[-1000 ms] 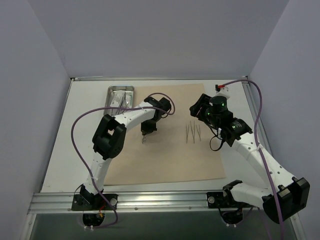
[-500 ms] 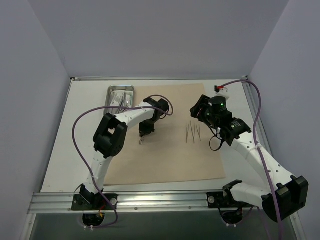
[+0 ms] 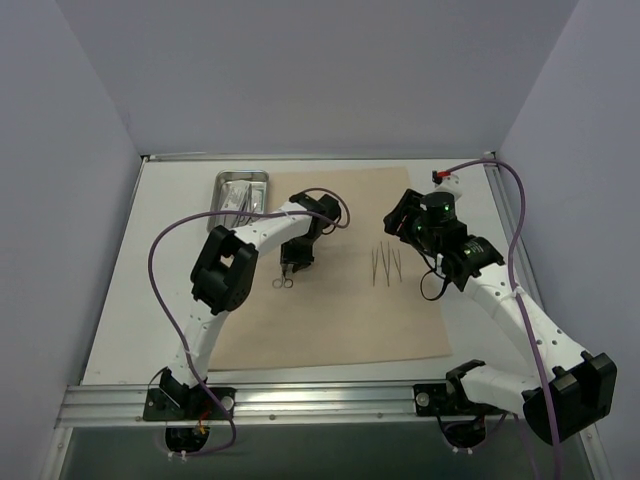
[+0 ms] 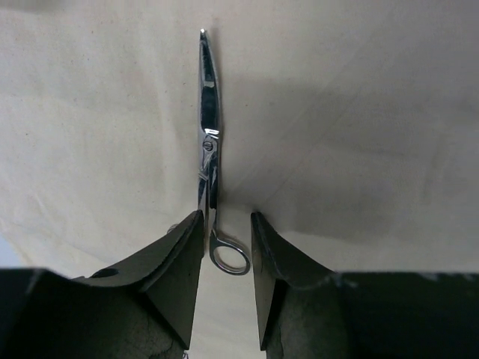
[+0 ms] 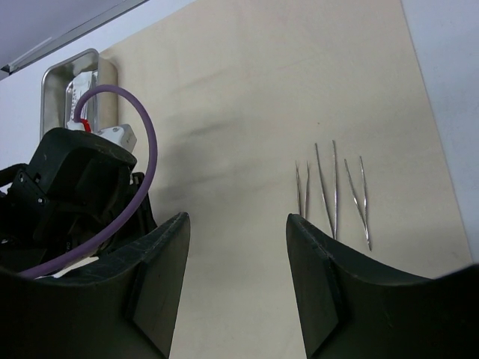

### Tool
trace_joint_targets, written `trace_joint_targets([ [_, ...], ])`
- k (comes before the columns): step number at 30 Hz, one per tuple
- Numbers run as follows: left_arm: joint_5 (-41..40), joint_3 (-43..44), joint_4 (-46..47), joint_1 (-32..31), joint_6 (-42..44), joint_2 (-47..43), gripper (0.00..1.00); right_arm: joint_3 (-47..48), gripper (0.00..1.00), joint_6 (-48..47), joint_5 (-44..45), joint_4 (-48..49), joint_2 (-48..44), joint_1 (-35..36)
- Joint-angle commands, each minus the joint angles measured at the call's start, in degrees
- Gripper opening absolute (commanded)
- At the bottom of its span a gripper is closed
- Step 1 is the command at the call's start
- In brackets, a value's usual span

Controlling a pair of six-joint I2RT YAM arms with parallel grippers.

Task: Open and lay out the surgical kit
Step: Place the medical item in the surgical kit, then pick up the medical item from the container.

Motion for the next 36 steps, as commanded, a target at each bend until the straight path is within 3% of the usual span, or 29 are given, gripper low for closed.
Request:
trace_joint_targets([
  [1, 1.49, 3.63, 1.58, -0.22, -0.41, -1.10, 0.40, -0.39, 0.50, -0.28, 1.16, -0.43, -0.76, -0.43],
  [12, -0.87, 5.29, 2.46, 0.13, 2.75, -8.04, 0.40, 1.10, 0.50, -1.16, 1.16, -0.25, -0.33, -0.44],
  [19, -1.15, 9.08, 11.05, 4.34, 20.82, -16.29, 0.41, 5.57, 0.54, -5.19, 0.81, -1.92, 3.00, -1.58],
  [24, 7.62, 7.76, 14.76, 11.89, 31.74, -18.94, 0.60, 8.74, 0.54, -8.45, -3.84, -0.53, 8.97, -2.89],
  [25, 11.64, 7.50, 14.94, 15.39, 32.72, -18.77, 0.60, 9.36, 0.54, -9.15, -4.55, 0.01, 10.12, -3.24],
  [30, 17.04, 10.21, 13.02, 24.02, 38.78, -13.52, 0.57, 11.47, 0.53, -9.86, -9.82, 3.43, 17.67, -4.21],
  [36, 22.93, 23.83, 5.20, 30.71, 44.15, -0.43, 0.44, 16.29, 0.52, -11.44, -12.90, 4.32, 26.81, -5.27],
])
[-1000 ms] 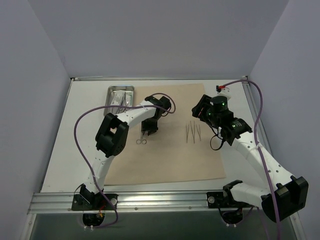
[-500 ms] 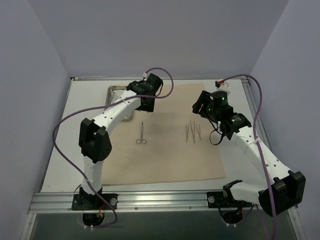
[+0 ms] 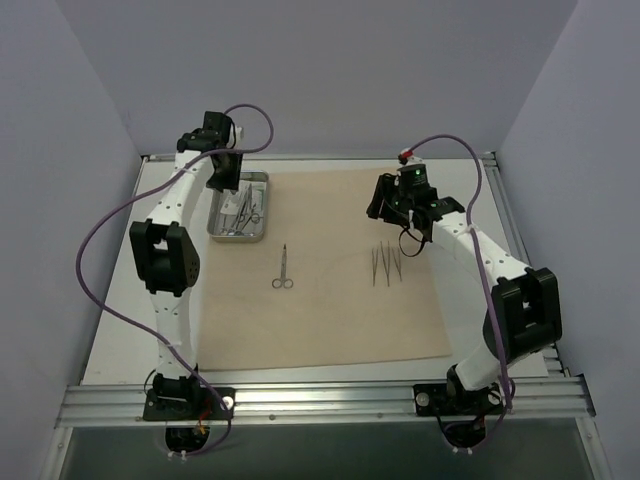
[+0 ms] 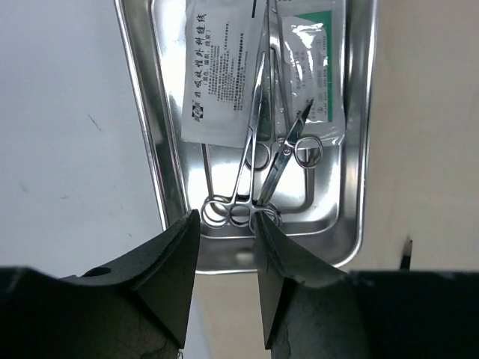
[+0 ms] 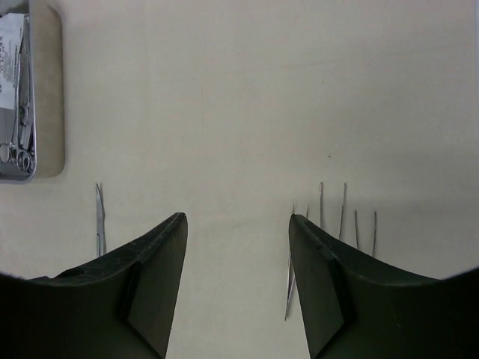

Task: Open and lay out the surgical kit
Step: Pick up the medical item from the container.

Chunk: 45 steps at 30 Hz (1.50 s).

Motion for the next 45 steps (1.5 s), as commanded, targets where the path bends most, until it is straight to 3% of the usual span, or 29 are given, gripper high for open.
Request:
trace_joint_targets([
  [1, 6.24, 6.62, -4.71, 1.66, 5.92, 6.11, 0.44, 4.92, 0.52, -2.09, -3.31, 1.72, 3.75, -0.88],
  [8, 6.50, 12.42, -5.94, 1.93, 10.24, 13.94, 0.43, 8.17, 0.51, -1.39, -4.54, 1.28, 10.17, -1.14],
  [15, 6.76, 9.80, -3.93, 1.84, 10.85, 15.70, 0.38, 10.02, 0.51, -1.03, -4.89, 0.14, 13.42, -1.23],
  [23, 5.36, 8.91, -3.83, 1.49, 11.82, 17.46, 0.22, 11.95, 0.50, -1.30, -5.25, -1.01, 15.10, -1.23],
  [32, 3.60, 4.87, -3.22, 1.76, 14.28, 16.14, 0.22, 10.99, 0.50, -1.47, -4.98, -1.10, 14.31, -1.32],
  [45, 3.25, 8.56, -3.13, 1.40, 14.98, 20.62, 0.22, 9.67, 0.50, -1.48, -4.63, -1.18, 13.34, -1.58],
])
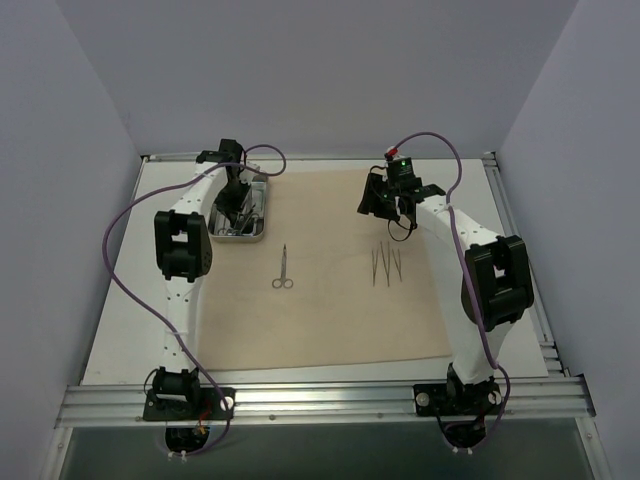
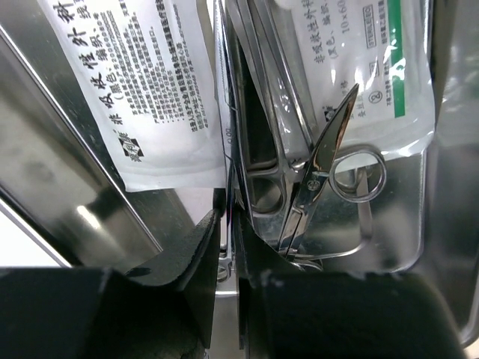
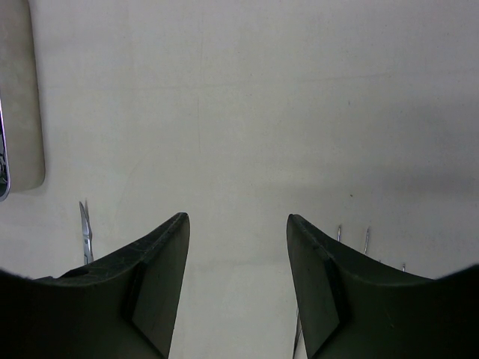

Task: Open and lay out the surgical kit
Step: Pick up the medical item from the container.

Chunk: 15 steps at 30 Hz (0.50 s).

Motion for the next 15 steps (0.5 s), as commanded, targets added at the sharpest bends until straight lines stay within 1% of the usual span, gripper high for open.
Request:
trace_joint_targets([
  [1, -0.27, 2.44, 1.37, -0.26, 1.35, 2.52, 0.22, -0.01, 0.50, -0.38, 0.22, -1.12, -2.11, -0.44],
  [3, 0.43, 2.27, 1.55, -0.26, 1.35, 2.70, 0.22, -0.10, 0.50, -0.38, 0.31, -1.12, -2.29, -0.53],
  [4, 0.78, 2.26, 1.55, -0.17, 1.26, 2.70, 0.19, -0.19, 0.50, -0.38, 0.31, -1.21, -2.38, -0.53],
  [5, 0.87, 2.18, 1.46, -0.17, 1.17, 2.62, 0.11, -0.19, 0.50, -0.38, 0.48, -1.29, -2.47, -0.53],
  [7, 1.05, 1.74, 1.63, -0.17, 1.00, 1.48, 0.03, -0.36, 0.50, -0.47, 0.66, -1.47, -2.73, -0.62],
  [15, -0.18, 1.03, 3.04, -0.08, 0.30, -4.85, 0.02, -0.37, 0.50, -0.29, 0.40, -1.12, -2.82, -0.71],
])
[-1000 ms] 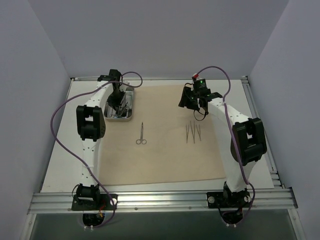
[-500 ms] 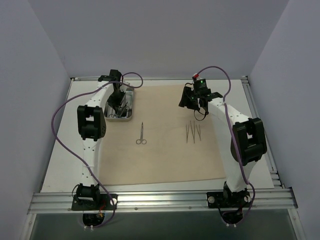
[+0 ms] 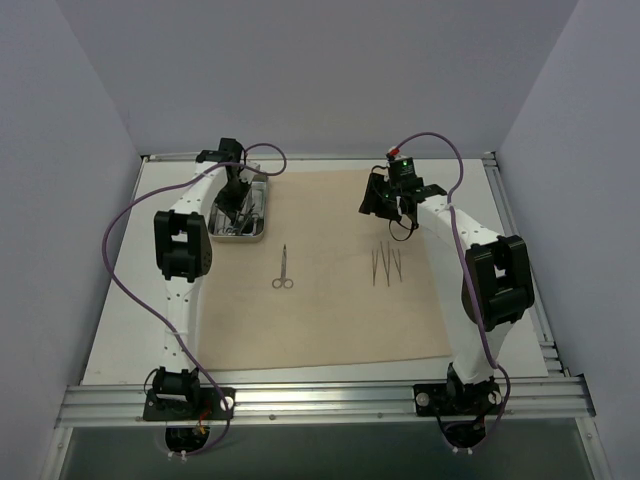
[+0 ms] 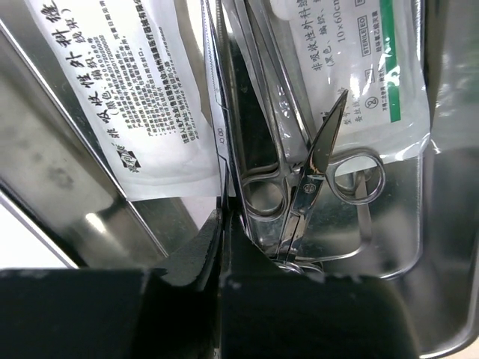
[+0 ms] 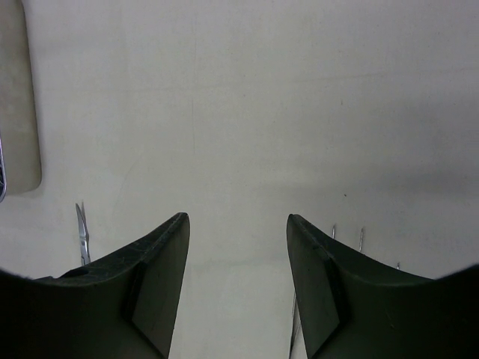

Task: Open and lay out the surgical kit
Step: Pick up the medical item from the container, then place the medical item in the surgical kit.

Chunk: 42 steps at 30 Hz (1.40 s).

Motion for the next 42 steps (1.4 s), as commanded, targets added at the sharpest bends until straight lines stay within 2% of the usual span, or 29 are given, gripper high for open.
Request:
trace_joint_targets([
  [1, -0.25, 0.47, 2.58, -0.04, -0.63, -5.53, 0.02, -0.17, 0.50, -0.21, 0.29, -1.01, -2.88, -0.27],
  [14, -0.07, 2.40, 1.27, -0.39, -5.28, -10.72, 0.02, -1.57, 0.50, -0.21, 0.99, -0.83, -5.08, -0.36],
  [20, -3.67, 4.33, -0.75, -0.83, -9.84, -13.18, 0.02, -2.19, 0.50, 0.23, 0.99, -0.13, -6.31, -0.36],
  [23, -4.72, 2.94, -2.51, -3.10, -14.59, -16.34, 0.02, -2.98, 0.50, 0.93, 1.60, 0.05, -7.28, -0.44],
  [28, -7.63, -6.97, -4.35, -11.44, -21.88, -21.26, 0.02, -4.82, 0.50, 1.99, 3.01, 0.66, -9.99, -0.45],
  [33, -9.47, -14.20, -3.93, -17.08, -30.85, -24.17, 0.02, -8.34, 0.50, 2.52, 4.68, -0.30, -14.39, -0.71],
  [38, -11.50, -16.67, -3.48, -23.22, -36.65, -22.24, 0.02, -12.29, 0.51, 2.69, 7.67, -2.59, -22.12, -1.15],
  [42, -10.89, -20.09, -1.73, -25.26, -39.55, -20.31, 0.02, -15.46, 0.51, 3.48, 8.99, -4.17, -27.22, -1.24],
])
